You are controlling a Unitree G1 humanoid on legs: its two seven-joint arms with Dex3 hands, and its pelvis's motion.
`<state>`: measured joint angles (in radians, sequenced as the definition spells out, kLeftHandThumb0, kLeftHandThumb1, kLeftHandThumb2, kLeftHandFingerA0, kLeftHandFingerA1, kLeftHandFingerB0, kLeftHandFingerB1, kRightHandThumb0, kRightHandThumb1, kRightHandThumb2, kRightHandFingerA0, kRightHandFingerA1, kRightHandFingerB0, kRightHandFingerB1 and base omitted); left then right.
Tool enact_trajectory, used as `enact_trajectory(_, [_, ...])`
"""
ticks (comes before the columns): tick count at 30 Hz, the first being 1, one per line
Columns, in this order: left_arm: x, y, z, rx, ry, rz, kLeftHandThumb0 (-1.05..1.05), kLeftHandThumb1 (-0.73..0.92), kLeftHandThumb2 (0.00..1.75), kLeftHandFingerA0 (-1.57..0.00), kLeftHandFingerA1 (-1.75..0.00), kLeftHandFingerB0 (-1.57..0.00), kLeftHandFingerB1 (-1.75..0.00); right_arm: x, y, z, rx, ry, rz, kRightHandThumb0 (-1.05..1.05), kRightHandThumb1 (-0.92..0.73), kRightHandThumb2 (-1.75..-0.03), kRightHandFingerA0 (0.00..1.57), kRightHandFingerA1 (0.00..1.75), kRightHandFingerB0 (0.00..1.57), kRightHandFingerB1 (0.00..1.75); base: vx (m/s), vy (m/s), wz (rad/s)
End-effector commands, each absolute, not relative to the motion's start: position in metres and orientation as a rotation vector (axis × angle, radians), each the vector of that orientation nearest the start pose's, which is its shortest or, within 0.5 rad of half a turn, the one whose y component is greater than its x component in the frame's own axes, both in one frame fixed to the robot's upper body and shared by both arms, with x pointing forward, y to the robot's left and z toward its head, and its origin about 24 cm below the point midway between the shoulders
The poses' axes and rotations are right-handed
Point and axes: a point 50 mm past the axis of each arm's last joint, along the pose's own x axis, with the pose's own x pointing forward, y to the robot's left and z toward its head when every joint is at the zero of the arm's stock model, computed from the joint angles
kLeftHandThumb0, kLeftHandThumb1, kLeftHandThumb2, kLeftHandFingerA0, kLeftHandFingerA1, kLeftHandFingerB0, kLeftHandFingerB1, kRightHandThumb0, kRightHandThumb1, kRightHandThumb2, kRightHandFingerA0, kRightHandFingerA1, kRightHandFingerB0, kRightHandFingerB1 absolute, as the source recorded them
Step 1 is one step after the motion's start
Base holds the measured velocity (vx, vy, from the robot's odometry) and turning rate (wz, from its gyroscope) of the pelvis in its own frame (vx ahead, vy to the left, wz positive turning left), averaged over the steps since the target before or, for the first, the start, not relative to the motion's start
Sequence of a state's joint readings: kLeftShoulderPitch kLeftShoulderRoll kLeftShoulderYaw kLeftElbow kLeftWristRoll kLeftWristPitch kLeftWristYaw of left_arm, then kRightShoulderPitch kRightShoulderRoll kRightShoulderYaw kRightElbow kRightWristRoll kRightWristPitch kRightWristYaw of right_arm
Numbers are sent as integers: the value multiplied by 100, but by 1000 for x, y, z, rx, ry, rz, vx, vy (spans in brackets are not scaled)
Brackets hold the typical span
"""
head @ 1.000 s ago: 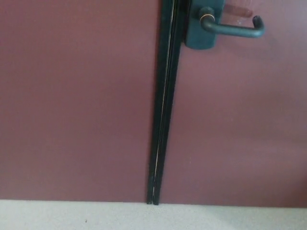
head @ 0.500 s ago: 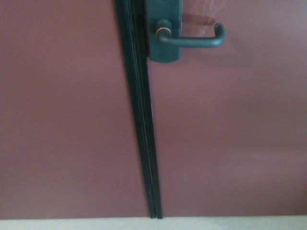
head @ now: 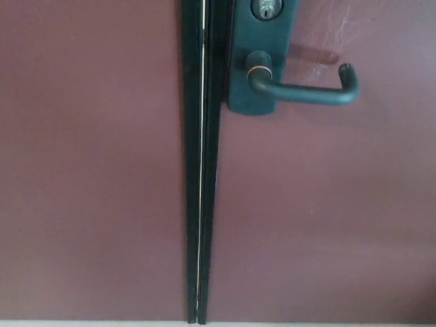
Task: The robot walks towards the door handle and put its right hand on it and twist the handle
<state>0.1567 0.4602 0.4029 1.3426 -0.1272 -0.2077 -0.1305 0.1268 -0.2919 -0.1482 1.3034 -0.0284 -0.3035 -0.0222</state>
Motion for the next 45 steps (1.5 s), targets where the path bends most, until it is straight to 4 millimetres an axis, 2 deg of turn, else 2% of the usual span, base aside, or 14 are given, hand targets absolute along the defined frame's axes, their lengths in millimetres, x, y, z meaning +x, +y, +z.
enact_trajectory(1, [10, 356, -119, 54, 1131, 598, -16, 40, 76, -47, -89, -48, -74, 40, -276, -151, -202, 1097, -307, -31, -54, -56, 70, 50, 47, 39, 122, -33, 9])
enact_trajectory(7, [14, 355, -120, 57, 1127, 590, -16, 40, 76, -48, -91, -49, -74, 45, -277, -151, -221, 1108, -292, -31, -54, -56, 70, 50, 48, 39, 97, -186, 1])
enact_trajectory(29, [17, 355, -120, 58, 1131, 577, -18, 41, 75, -51, -88, -52, -75, 49, -275, -151, -210, 1097, -279, -30, -56, -57, 71, 51, 46, 38, 36, 143, 0])
enact_trajectory(30, [18, 357, -119, 58, 1129, 581, -17, 41, 76, -52, -88, -52, -75, 54, -273, -152, -212, 1091, -267, -30, -56, -57, 70, 51, 46, 38, 0, 0, 0])
enact_trajectory(34, [18, 357, -119, 71, 1133, 572, -16, 40, 76, -52, -87, -53, -75, 55, -273, -152, -223, 1095, -258, -30, -56, -56, 70, 50, 45, 38, -27, -32, 3])
enact_trajectory(39, [37, 355, -119, 65, 1092, 563, -16, 40, 76, -52, -87, -54, -75, 83, -273, -148, -212, 1052, -260, -30, -56, -57, 72, 51, 44, 38, 4, -65, 2])
enact_trajectory(45, [38, 354, -120, 79, 1105, 546, -16, 40, 75, -54, -88, -53, -74, 83, -271, -149, -179, 1060, -280, -30, -56, -57, 66, 49, 44, 39, 0, 0, 0])
